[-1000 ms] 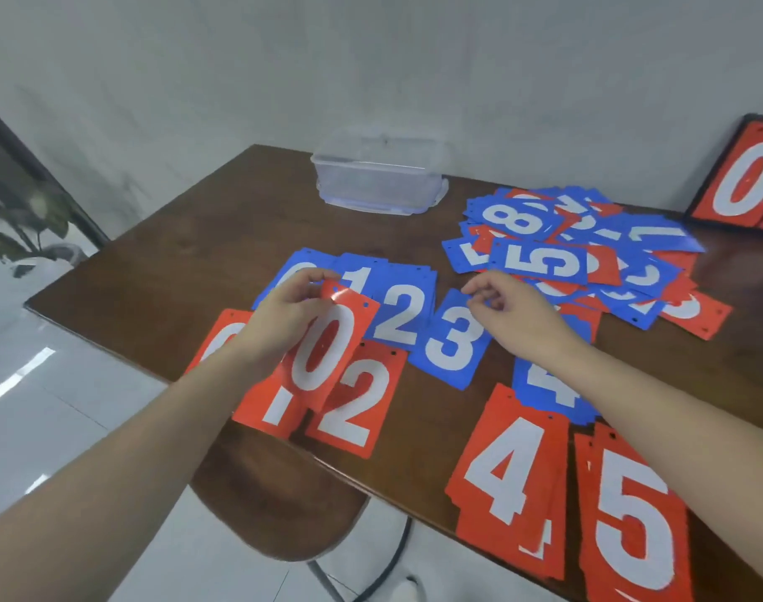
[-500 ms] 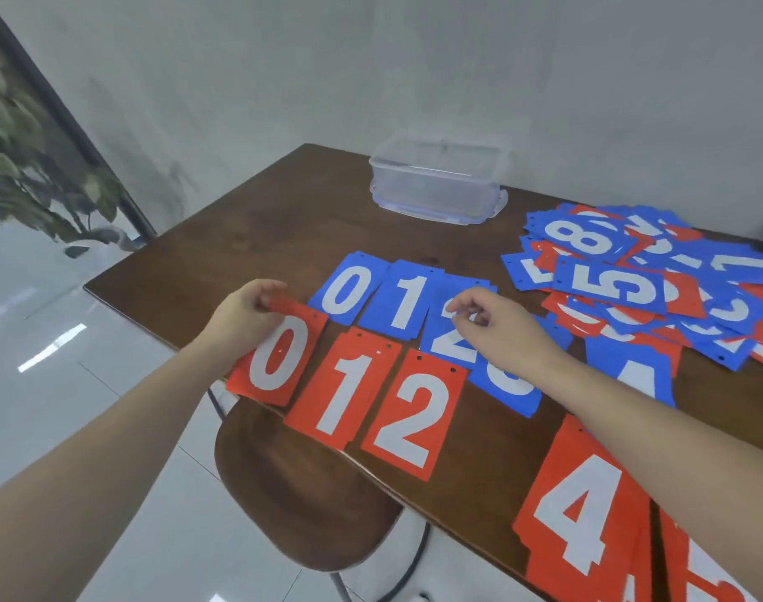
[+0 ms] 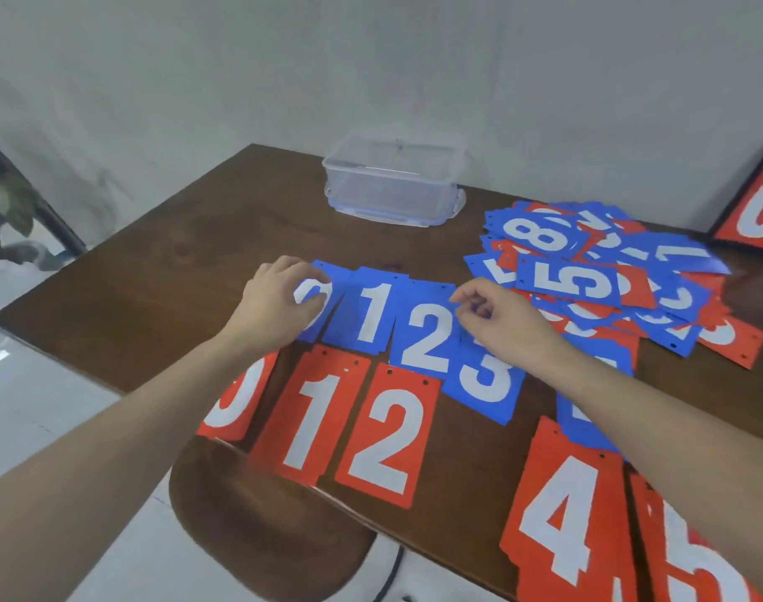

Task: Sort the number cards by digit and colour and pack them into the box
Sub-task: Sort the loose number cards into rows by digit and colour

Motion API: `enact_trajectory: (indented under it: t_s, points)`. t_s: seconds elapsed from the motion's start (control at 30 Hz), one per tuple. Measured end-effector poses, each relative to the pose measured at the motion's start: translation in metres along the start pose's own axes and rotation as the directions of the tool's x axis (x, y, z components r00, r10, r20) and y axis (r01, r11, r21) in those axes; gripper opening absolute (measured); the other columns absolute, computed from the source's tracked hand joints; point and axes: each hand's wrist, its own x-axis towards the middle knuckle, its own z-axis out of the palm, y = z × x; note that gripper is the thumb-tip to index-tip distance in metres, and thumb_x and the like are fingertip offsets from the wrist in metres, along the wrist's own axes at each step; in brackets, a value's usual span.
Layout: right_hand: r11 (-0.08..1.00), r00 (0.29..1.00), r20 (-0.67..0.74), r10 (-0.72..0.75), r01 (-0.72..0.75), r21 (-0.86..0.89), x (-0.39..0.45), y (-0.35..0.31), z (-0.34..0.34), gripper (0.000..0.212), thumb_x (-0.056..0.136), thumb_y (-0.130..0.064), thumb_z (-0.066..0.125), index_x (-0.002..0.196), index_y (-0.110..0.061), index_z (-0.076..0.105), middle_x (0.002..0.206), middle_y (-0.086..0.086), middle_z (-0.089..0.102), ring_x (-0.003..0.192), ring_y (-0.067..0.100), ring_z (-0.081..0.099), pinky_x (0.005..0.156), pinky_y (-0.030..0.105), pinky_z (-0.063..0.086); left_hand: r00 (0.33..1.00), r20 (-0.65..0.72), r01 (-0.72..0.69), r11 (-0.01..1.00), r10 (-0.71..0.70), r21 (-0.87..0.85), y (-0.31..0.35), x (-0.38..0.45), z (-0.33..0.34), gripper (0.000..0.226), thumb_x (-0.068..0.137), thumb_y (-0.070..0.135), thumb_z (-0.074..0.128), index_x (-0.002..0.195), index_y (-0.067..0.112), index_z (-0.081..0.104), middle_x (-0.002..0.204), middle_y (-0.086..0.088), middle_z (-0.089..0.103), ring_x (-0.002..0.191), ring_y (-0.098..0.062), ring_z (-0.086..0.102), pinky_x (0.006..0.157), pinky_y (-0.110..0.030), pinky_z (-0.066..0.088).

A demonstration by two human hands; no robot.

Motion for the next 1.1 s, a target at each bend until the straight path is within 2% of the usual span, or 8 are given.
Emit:
enact_trajectory:
  t_s: [0.13,0.2,0.3,0.5,0.7,0.8,0.93,1.1]
  points:
    - [0.997,0.993,-0.102,0.065,-0.062,0.038,-0.013,0.029,-0.035,0.015,0.099,-0.020,0.058,0.102,-0.034,0.061,0.101,-0.010,0.066,0.078,0.001,0.056,0.064,0.012,0.045,0.986,0.057,-0.152,0.987,0.156,-0.060,0.046,0.032,0.037,0.022,0.092,0.015,0.065,0.110,0.026,0.070,0.123,0.006,0.060,0.117,-0.026,0.051,0.105,-0.040,0.037]
    - [0.993,0.982,-0.155,0.105,-0.097,0.060,-0.021,0.045,-0.054,0.016,0.099,-0.019,0.058,0.099,-0.035,0.061,0.101,-0.011,0.065,0.077,0.005,0.056,0.071,0.020,0.048,0.973,0.083,-0.210,0.973,0.217,-0.091,0.068,0.047,0.058,0.022,0.092,0.015,0.066,0.108,0.028,0.070,0.119,0.010,0.060,0.115,-0.022,0.052,0.105,-0.042,0.038]
    - [0.985,0.964,-0.205,0.171,-0.169,0.028,-0.034,0.068,-0.082,0.011,0.100,-0.023,0.057,0.105,-0.033,0.061,0.102,-0.012,0.063,0.086,0.005,0.059,0.069,0.016,0.044,0.947,0.113,-0.286,0.950,0.300,-0.124,0.102,0.069,0.090,0.024,0.091,0.015,0.067,0.109,0.031,0.070,0.114,0.016,0.059,0.110,-0.014,0.053,0.102,-0.045,0.043]
    - [0.967,0.916,-0.322,0.240,-0.255,-0.004,-0.051,0.111,-0.121,0.015,0.098,-0.020,0.059,0.104,-0.035,0.061,0.099,-0.014,0.063,0.089,0.005,0.061,0.068,0.016,0.047,0.905,0.233,-0.312,0.928,0.355,-0.202,0.168,0.104,0.141,0.028,0.096,0.029,0.064,0.124,0.031,0.062,0.133,0.011,0.057,0.126,-0.016,0.050,0.110,-0.048,0.038]
    - [0.958,0.880,-0.407,0.243,-0.283,-0.040,-0.045,0.139,-0.140,0.018,0.097,-0.015,0.060,0.103,-0.032,0.062,0.103,-0.008,0.063,0.093,0.003,0.059,0.073,0.010,0.042,0.803,0.310,-0.501,0.858,0.509,-0.111,0.183,0.128,0.173,0.056,0.094,0.051,0.063,0.145,0.032,0.048,0.155,0.010,0.042,0.144,-0.010,0.034,0.118,-0.044,0.025]
    - [0.959,0.882,-0.415,0.224,-0.276,-0.069,-0.029,0.144,-0.149,0.016,0.098,-0.015,0.059,0.107,-0.026,0.065,0.104,-0.008,0.062,0.096,0.006,0.058,0.077,0.011,0.043,0.788,0.360,-0.511,0.857,0.500,-0.074,0.171,0.137,0.185,0.065,0.092,0.063,0.057,0.148,0.033,0.044,0.158,0.012,0.038,0.147,-0.009,0.029,0.121,-0.041,0.019]
    - [0.961,0.909,-0.393,0.140,-0.221,-0.169,0.011,0.145,-0.157,0.018,0.097,-0.016,0.057,0.110,-0.023,0.067,0.105,-0.007,0.061,0.099,0.010,0.055,0.086,0.025,0.048,0.812,0.326,-0.487,0.870,0.484,-0.079,0.166,0.138,0.189,0.079,0.080,0.079,0.047,0.144,0.033,0.047,0.150,0.012,0.047,0.141,-0.009,0.038,0.120,-0.041,0.027]
    - [0.942,0.952,-0.298,0.074,-0.165,-0.292,0.073,0.138,-0.151,0.024,0.093,-0.018,0.061,0.116,-0.020,0.068,0.118,-0.001,0.065,0.114,0.018,0.056,0.100,0.034,0.045,0.823,0.244,-0.502,0.858,0.512,-0.109,0.165,0.135,0.190,0.064,0.088,0.061,0.064,0.143,0.032,0.048,0.143,0.012,0.052,0.134,-0.009,0.043,0.117,-0.041,0.028]
